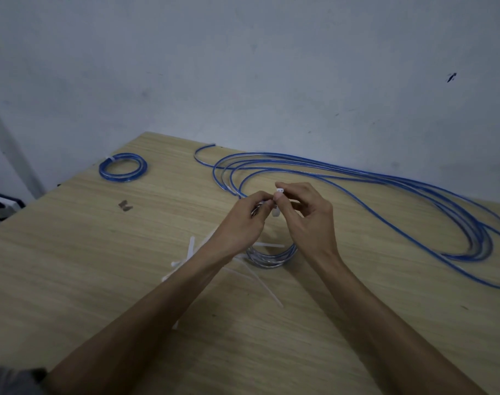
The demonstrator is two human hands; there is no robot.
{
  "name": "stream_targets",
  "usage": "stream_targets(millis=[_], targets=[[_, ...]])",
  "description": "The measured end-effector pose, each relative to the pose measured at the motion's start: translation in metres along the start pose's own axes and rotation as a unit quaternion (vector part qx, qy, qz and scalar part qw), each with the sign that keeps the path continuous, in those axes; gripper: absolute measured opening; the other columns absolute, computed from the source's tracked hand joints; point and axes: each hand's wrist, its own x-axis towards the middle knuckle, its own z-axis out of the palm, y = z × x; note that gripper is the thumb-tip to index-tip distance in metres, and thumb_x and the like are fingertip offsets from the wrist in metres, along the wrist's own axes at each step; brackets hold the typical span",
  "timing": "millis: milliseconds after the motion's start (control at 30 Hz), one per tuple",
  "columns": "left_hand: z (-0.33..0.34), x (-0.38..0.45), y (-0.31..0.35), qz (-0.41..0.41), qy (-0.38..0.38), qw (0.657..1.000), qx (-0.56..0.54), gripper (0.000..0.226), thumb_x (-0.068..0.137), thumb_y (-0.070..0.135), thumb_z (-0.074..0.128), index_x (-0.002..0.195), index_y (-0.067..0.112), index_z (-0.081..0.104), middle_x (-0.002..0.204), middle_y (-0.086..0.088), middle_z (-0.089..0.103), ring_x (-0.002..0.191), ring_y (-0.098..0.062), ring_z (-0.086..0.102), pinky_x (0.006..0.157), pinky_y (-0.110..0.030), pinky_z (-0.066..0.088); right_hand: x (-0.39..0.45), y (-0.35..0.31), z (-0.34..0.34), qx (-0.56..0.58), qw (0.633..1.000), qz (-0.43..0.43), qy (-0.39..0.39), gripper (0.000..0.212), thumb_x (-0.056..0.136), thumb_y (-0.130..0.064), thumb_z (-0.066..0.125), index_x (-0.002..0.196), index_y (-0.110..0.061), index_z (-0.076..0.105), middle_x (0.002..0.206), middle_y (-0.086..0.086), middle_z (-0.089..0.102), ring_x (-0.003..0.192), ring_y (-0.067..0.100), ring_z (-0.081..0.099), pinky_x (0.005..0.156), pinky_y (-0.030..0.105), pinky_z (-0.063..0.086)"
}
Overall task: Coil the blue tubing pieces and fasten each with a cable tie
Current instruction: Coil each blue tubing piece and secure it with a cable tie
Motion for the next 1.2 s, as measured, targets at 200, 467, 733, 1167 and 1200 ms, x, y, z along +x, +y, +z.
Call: stream_targets(millis=[200,467,733,1167,1200], targets=[[0.001,-0.002,0.002,0.018,0.014,1.0,0.016,0.024,0.107,0.027,0.045,0.109,0.017,0.067,0.065,0.03,0.059,0.065,0.007,0.054,0.064,-0.013,0.039,0.002,-0.003,-0.004,0.072,0.996,0.051,-0.019,0.011,0.093,-0.005,0.071,0.103,-0.01,0.072,0.091,0.004,0.072,0.084,0.019,0.072,0.077,0.026,0.056],[0.001,-0.001,0.0,0.005,0.002,1.0,0.015,0.024,0.106,0.022,0.046,0.103,0.02,0.069,0.064,0.021,0.059,0.062,0.002,0.05,0.069,-0.028,0.043,0.006,-0.001,-0.012,0.081,0.991,0.093,-0.042,0.004,0.091,-0.009,0.073,0.089,-0.011,0.074,0.091,0.011,0.074,0.087,0.024,0.073,0.08,0.035,0.059],[0.004,-0.003,0.003,-0.003,-0.02,1.0,-0.006,0.026,0.106,0.021,0.044,0.092,0.026,0.066,0.057,0.019,0.053,0.059,-0.003,0.047,0.062,-0.02,0.039,0.013,-0.008,-0.024,-0.017,0.995,0.062,-0.078,0.007,0.096,-0.014,0.068,0.092,-0.011,0.072,0.087,0.0,0.072,0.084,0.019,0.072,0.074,0.043,0.062],[0.0,-0.004,0.008,0.0,-0.051,0.999,-0.012,0.032,0.107,0.029,0.044,0.089,0.018,0.068,0.061,0.009,0.045,0.06,-0.009,0.043,0.065,-0.03,0.037,0.016,-0.016,-0.026,-0.09,0.994,0.008,-0.069,0.006,0.097,-0.017,0.065,0.094,-0.014,0.068,0.099,-0.002,0.065,0.084,0.011,0.069,0.069,0.023,0.055],[-0.001,-0.004,0.008,-0.002,-0.05,0.999,-0.014,0.032,0.107,0.03,0.044,0.088,0.019,0.068,0.061,0.008,0.045,0.061,-0.01,0.043,0.065,-0.032,0.037,0.016,-0.018,-0.024,-0.097,0.993,0.0,-0.068,0.006,0.097,-0.018,0.065,0.094,-0.014,0.068,0.098,-0.003,0.066,0.084,0.011,0.068,0.067,0.024,0.054]])
